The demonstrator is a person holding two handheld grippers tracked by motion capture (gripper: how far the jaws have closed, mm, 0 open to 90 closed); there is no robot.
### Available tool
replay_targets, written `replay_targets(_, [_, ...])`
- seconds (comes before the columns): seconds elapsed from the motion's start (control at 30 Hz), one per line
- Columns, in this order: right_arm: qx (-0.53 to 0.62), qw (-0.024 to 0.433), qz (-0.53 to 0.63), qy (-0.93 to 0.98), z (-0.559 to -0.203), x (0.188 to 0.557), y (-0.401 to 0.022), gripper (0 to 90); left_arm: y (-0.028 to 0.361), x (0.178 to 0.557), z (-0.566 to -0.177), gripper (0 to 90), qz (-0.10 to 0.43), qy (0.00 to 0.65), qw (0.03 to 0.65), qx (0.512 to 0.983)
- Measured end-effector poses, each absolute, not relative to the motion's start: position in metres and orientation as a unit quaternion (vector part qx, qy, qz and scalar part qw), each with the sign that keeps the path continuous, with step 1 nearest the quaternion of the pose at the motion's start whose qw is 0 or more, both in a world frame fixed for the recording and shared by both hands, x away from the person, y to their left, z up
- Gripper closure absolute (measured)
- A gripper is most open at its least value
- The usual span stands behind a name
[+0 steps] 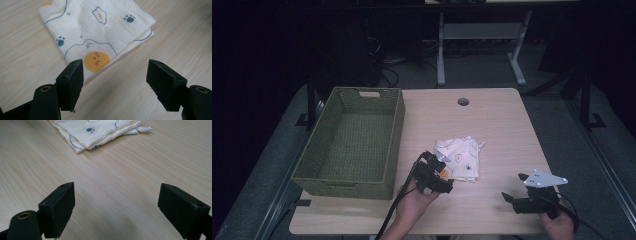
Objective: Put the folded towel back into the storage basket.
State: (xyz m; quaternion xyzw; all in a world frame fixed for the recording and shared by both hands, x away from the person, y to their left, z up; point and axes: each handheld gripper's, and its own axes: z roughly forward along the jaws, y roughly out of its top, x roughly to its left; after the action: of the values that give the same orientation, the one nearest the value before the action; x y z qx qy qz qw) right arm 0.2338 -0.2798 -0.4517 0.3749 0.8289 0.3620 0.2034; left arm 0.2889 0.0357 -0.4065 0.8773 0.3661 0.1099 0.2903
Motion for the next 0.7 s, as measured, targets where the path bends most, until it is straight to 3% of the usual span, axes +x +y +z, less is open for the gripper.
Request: replay_targets(0.7, [0.384, 0.198, 0.372, 0.822, -0.452, 0.235, -0.285, 13.6, 0.015, 0.333, -0.408, 28.9, 0.107, 0.373, 0.269, 0.881])
